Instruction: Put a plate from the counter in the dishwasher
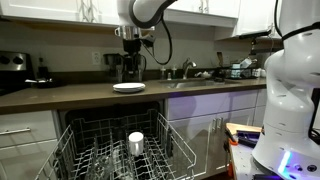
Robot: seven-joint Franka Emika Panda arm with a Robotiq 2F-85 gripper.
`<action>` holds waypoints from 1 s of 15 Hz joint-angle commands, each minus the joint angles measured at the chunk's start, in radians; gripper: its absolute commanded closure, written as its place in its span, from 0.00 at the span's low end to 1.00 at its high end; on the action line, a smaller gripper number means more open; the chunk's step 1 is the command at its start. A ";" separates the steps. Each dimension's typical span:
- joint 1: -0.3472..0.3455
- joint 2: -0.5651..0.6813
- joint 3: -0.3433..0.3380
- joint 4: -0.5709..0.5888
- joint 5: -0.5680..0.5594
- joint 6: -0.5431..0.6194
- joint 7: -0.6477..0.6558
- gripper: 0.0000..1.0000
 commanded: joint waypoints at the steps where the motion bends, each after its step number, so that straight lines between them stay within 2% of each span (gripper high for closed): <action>1: -0.008 0.082 0.001 0.055 -0.105 0.045 0.064 0.00; 5: -0.001 0.149 -0.029 0.088 -0.229 0.103 0.209 0.00; 9: 0.001 0.228 -0.068 0.153 -0.340 0.087 0.347 0.00; 10: -0.004 0.180 -0.050 0.102 -0.293 0.090 0.287 0.00; 14: -0.003 0.220 -0.066 0.136 -0.311 0.089 0.316 0.00; 15: 0.010 0.227 -0.076 0.147 -0.351 0.058 0.347 0.00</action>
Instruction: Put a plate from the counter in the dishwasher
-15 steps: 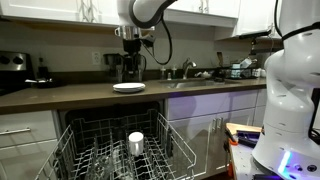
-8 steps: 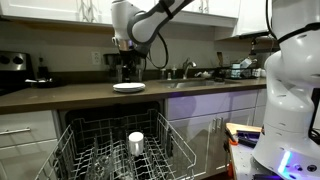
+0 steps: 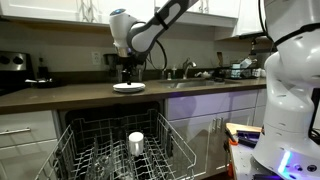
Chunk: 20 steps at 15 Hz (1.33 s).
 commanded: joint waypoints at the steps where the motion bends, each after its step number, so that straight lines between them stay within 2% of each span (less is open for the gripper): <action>1: 0.008 0.010 -0.003 0.014 -0.037 -0.031 0.021 0.00; 8: 0.018 0.044 -0.008 0.040 -0.168 -0.033 0.118 0.00; 14: 0.042 0.116 0.003 0.110 -0.197 -0.041 0.145 0.00; 17: 0.069 0.165 -0.016 0.155 -0.281 -0.051 0.197 0.00; 20: 0.069 0.194 -0.020 0.175 -0.341 -0.077 0.239 0.06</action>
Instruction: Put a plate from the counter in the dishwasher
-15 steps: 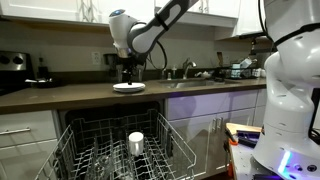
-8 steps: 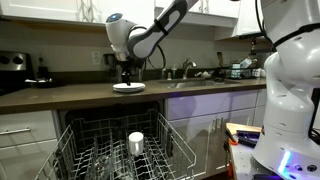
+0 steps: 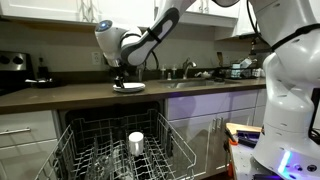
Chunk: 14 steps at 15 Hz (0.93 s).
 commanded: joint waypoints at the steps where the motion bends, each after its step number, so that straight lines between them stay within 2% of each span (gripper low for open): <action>1: 0.007 0.048 -0.013 0.048 -0.069 -0.042 0.062 0.09; 2: 0.004 0.055 -0.014 0.054 -0.077 -0.049 0.072 0.06; 3: 0.004 0.059 -0.015 0.055 -0.083 -0.054 0.080 0.14; 4: 0.003 0.064 -0.016 0.059 -0.089 -0.059 0.085 0.14; 5: 0.001 0.066 -0.015 0.061 -0.091 -0.061 0.087 0.23; 6: 0.000 0.069 -0.015 0.063 -0.096 -0.065 0.093 0.21; 8: -0.002 0.072 -0.014 0.064 -0.098 -0.067 0.100 0.24; 9: -0.003 0.073 -0.014 0.065 -0.098 -0.067 0.101 0.16; 11: 0.000 0.074 -0.011 0.067 -0.096 -0.072 0.106 0.09; 12: -0.001 0.074 -0.009 0.067 -0.094 -0.072 0.104 0.10; 14: -0.002 0.073 -0.007 0.067 -0.090 -0.070 0.104 0.06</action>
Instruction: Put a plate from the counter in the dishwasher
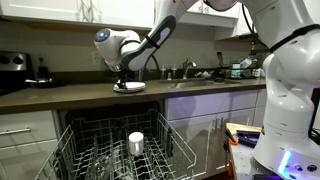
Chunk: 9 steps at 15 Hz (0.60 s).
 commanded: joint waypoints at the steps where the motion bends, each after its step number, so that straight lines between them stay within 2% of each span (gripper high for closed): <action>1: -0.001 0.017 0.006 0.028 -0.021 -0.017 0.028 0.05; 4: 0.000 0.019 0.003 0.024 -0.033 -0.012 0.036 0.09; 6: 0.001 0.019 0.001 0.020 -0.042 -0.010 0.039 0.36; 8: 0.000 0.020 0.000 0.018 -0.046 -0.008 0.043 0.51; 9: 0.000 0.022 0.000 0.017 -0.045 -0.007 0.044 0.52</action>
